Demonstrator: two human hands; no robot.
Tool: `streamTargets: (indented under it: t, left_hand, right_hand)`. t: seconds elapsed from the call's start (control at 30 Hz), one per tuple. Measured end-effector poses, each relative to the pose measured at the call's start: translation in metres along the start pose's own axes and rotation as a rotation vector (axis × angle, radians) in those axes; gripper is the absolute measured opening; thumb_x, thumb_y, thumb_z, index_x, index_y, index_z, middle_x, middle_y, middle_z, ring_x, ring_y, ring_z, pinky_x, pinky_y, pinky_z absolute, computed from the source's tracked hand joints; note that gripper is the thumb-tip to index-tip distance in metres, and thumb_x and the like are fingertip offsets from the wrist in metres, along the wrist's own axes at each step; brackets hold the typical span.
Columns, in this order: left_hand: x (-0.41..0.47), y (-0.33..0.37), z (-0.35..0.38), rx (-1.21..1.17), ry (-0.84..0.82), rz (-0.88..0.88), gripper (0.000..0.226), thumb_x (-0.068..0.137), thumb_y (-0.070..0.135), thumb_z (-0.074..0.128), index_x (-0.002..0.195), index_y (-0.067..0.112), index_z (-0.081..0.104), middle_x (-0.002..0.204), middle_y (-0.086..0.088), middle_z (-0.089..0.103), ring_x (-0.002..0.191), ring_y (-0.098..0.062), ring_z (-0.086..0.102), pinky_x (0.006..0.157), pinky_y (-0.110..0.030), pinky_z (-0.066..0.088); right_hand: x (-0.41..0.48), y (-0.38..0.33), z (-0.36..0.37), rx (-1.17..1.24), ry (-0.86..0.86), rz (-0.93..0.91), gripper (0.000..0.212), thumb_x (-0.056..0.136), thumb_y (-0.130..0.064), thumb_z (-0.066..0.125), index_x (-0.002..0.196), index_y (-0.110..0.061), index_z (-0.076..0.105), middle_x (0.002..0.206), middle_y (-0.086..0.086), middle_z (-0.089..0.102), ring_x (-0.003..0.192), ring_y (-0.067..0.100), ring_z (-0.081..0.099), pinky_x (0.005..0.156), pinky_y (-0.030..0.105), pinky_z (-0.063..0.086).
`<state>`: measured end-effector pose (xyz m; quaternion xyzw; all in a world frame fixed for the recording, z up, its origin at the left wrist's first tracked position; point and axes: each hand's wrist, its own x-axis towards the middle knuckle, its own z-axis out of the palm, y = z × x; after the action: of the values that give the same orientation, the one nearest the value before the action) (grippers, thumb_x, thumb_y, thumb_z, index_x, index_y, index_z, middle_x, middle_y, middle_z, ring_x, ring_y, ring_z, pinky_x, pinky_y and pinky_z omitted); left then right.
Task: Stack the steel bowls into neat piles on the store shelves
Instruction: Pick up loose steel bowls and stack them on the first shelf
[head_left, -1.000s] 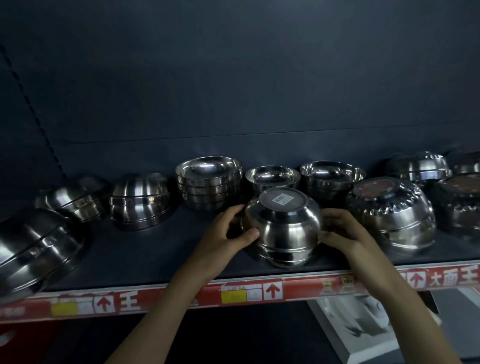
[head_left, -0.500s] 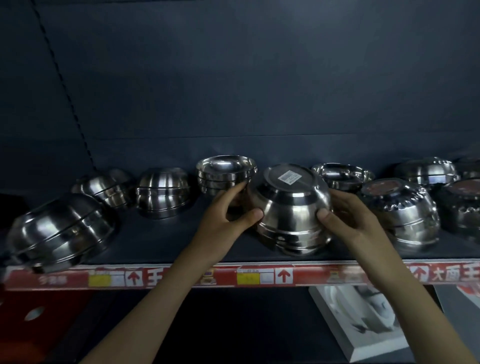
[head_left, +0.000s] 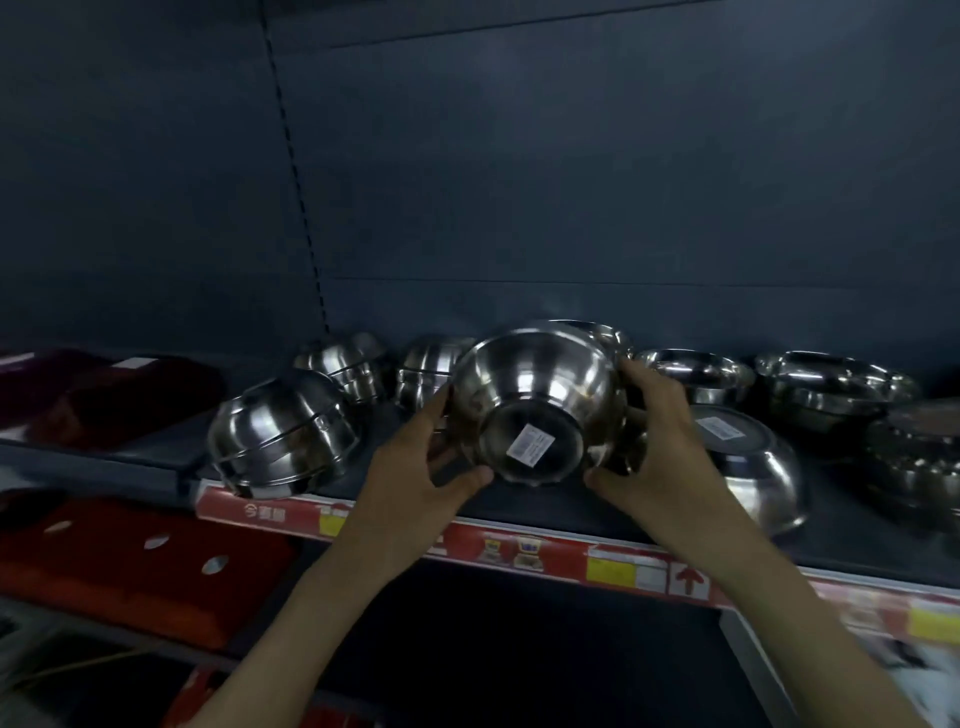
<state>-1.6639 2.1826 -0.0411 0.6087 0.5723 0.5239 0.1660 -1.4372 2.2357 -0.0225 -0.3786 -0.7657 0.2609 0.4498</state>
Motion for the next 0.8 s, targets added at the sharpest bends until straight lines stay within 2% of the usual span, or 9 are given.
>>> streamTargets:
  t: [0.03, 0.1, 0.23, 0.33, 0.43, 0.53, 0.6, 0.73, 0.8]
  left_hand:
    - [-0.002, -0.002, -0.004, -0.008, 0.025, 0.002, 0.089, 0.078, 0.012, 0.081, 0.125, 0.072, 0.035, 0.123, 0.017, 0.063, 0.112, 0.007, 0.060, 0.099, -0.021, 0.048]
    - [-0.005, -0.006, -0.010, 0.008, 0.055, 0.010, 0.087, 0.078, 0.012, 0.080, 0.142, 0.052, 0.036, 0.129, 0.016, 0.057, 0.117, 0.007, 0.056, 0.103, -0.024, 0.046]
    - [-0.010, -0.013, -0.017, 0.058, 0.051, 0.023, 0.085, 0.078, 0.010, 0.080, 0.148, 0.030, 0.036, 0.123, 0.020, 0.047, 0.114, 0.018, 0.048, 0.092, 0.000, 0.039]
    - [-0.013, -0.019, -0.017, -0.049, 0.047, 0.000, 0.084, 0.076, 0.002, 0.080, 0.143, 0.033, 0.040, 0.128, 0.016, 0.048, 0.119, 0.011, 0.052, 0.098, -0.010, 0.044]
    - [-0.013, -0.023, -0.015, -0.129, 0.052, -0.014, 0.083, 0.071, -0.005, 0.081, 0.135, 0.034, 0.045, 0.133, 0.012, 0.048, 0.123, 0.000, 0.055, 0.103, -0.025, 0.048]
    - [-0.015, -0.026, -0.011, -0.151, 0.052, -0.009, 0.077, 0.068, -0.008, 0.083, 0.122, 0.035, 0.049, 0.126, 0.013, 0.051, 0.120, 0.000, 0.056, 0.104, -0.025, 0.048]
    - [-0.016, -0.029, -0.009, -0.150, 0.058, 0.000, 0.075, 0.067, -0.008, 0.083, 0.119, 0.035, 0.050, 0.124, 0.013, 0.051, 0.121, -0.004, 0.056, 0.105, -0.025, 0.047]
    - [-0.013, -0.035, -0.007, -0.061, 0.066, 0.035, 0.082, 0.065, -0.005, 0.086, 0.120, 0.044, 0.049, 0.127, 0.009, 0.044, 0.123, -0.008, 0.054, 0.104, -0.024, 0.046]
    - [-0.012, -0.037, -0.007, -0.013, 0.049, 0.049, 0.089, 0.064, -0.004, 0.086, 0.124, 0.049, 0.046, 0.127, 0.015, 0.039, 0.121, -0.001, 0.052, 0.104, -0.021, 0.044]
  right_hand:
    - [0.002, 0.002, 0.006, 0.034, -0.010, -0.008, 0.093, 0.072, -0.005, 0.081, 0.140, -0.041, 0.029, 0.131, -0.017, 0.033, 0.125, 0.003, 0.045, 0.104, 0.022, 0.042]
    - [0.003, 0.006, 0.018, 0.091, -0.017, -0.020, 0.091, 0.074, 0.003, 0.077, 0.138, -0.042, 0.030, 0.129, -0.018, 0.033, 0.127, 0.003, 0.045, 0.107, 0.024, 0.042]
    - [0.004, 0.015, 0.037, 0.117, 0.006, -0.075, 0.095, 0.073, 0.013, 0.073, 0.129, -0.053, 0.033, 0.128, -0.031, 0.032, 0.127, -0.002, 0.045, 0.106, 0.024, 0.044]
    - [0.004, 0.021, 0.047, 0.114, 0.053, -0.113, 0.096, 0.072, 0.016, 0.071, 0.125, -0.054, 0.033, 0.128, -0.032, 0.032, 0.128, -0.001, 0.045, 0.107, 0.019, 0.042]
    - [0.005, 0.027, 0.053, 0.152, 0.082, -0.096, 0.091, 0.071, 0.019, 0.069, 0.122, -0.048, 0.035, 0.129, -0.016, 0.037, 0.126, 0.000, 0.047, 0.105, 0.016, 0.041]
    - [0.008, 0.035, 0.057, 0.117, 0.121, -0.099, 0.092, 0.066, 0.020, 0.070, 0.110, -0.053, 0.036, 0.122, -0.007, 0.041, 0.111, 0.000, 0.051, 0.096, 0.014, 0.044]
    - [0.008, 0.039, 0.058, 0.087, 0.140, -0.094, 0.082, 0.065, 0.022, 0.068, 0.104, -0.044, 0.038, 0.114, -0.008, 0.040, 0.103, -0.002, 0.049, 0.090, 0.011, 0.044]
    - [0.008, 0.041, 0.057, 0.100, 0.125, -0.071, 0.069, 0.065, 0.028, 0.061, 0.096, -0.031, 0.043, 0.109, -0.009, 0.041, 0.099, -0.002, 0.050, 0.088, 0.012, 0.045]
    - [0.008, 0.041, 0.055, 0.093, 0.123, -0.069, 0.066, 0.065, 0.029, 0.057, 0.093, -0.029, 0.045, 0.107, -0.008, 0.043, 0.098, 0.000, 0.052, 0.086, 0.011, 0.045]
